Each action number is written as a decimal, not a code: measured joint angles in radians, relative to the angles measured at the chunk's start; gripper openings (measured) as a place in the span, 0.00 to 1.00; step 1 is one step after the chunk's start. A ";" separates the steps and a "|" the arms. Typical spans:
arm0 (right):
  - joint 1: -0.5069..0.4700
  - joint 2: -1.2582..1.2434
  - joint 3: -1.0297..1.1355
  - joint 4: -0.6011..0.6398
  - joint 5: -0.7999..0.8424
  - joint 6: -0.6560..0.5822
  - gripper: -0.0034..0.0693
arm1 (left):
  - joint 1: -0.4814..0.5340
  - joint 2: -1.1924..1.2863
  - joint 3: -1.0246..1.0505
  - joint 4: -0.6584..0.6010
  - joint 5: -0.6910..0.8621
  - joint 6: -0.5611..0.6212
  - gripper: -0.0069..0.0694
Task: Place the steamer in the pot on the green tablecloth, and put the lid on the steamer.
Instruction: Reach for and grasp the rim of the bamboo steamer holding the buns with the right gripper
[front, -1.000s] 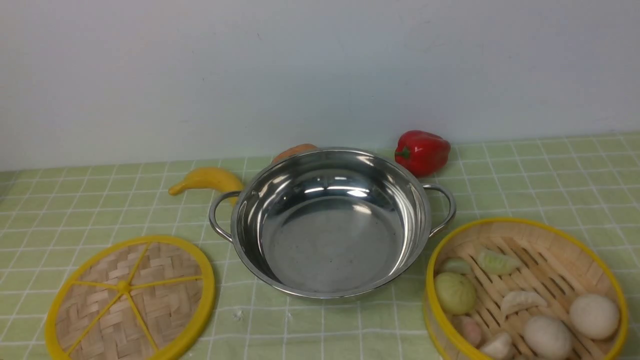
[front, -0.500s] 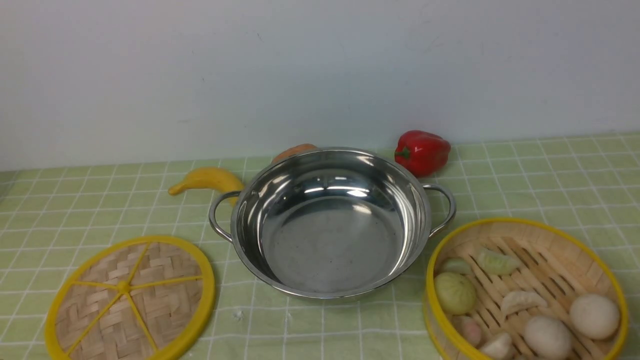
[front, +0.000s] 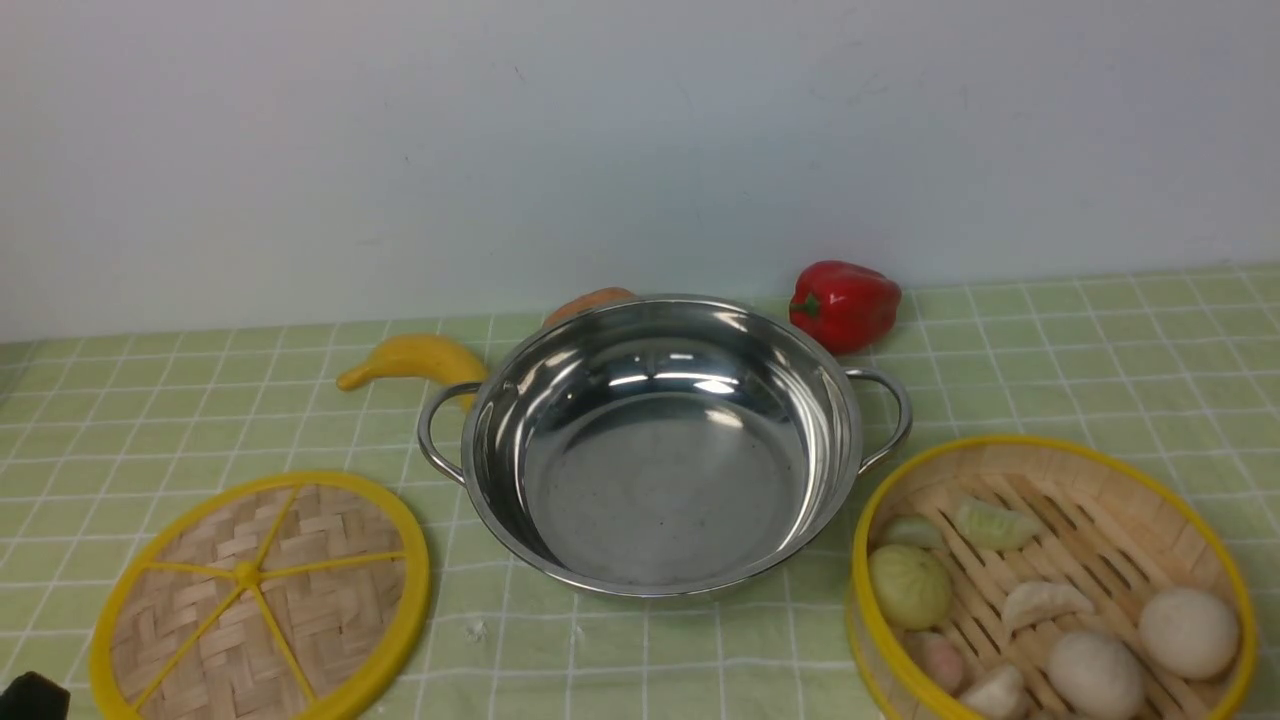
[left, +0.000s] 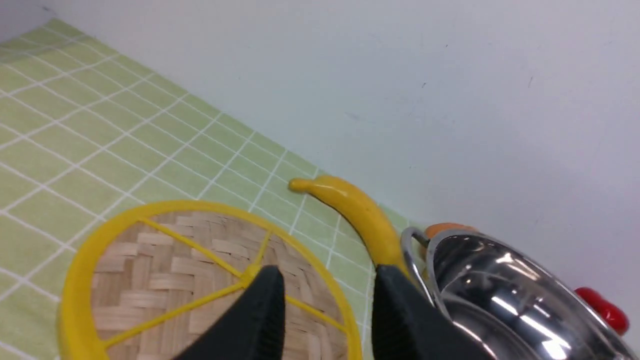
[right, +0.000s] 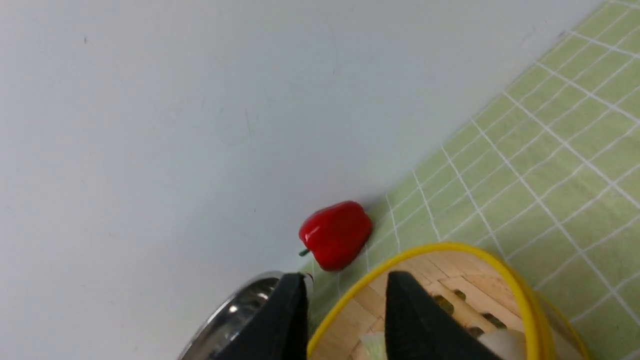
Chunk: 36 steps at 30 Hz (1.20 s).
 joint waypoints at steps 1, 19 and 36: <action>0.000 0.000 0.000 0.003 -0.011 0.000 0.38 | 0.000 0.000 0.000 -0.006 -0.002 0.000 0.41; 0.000 0.000 -0.009 0.195 -0.782 0.379 0.38 | 0.000 0.000 -0.014 -0.308 -0.792 -0.337 0.41; -0.001 0.671 -0.850 0.046 -0.134 -0.973 0.38 | 0.001 0.598 -0.815 -0.273 -0.044 0.617 0.41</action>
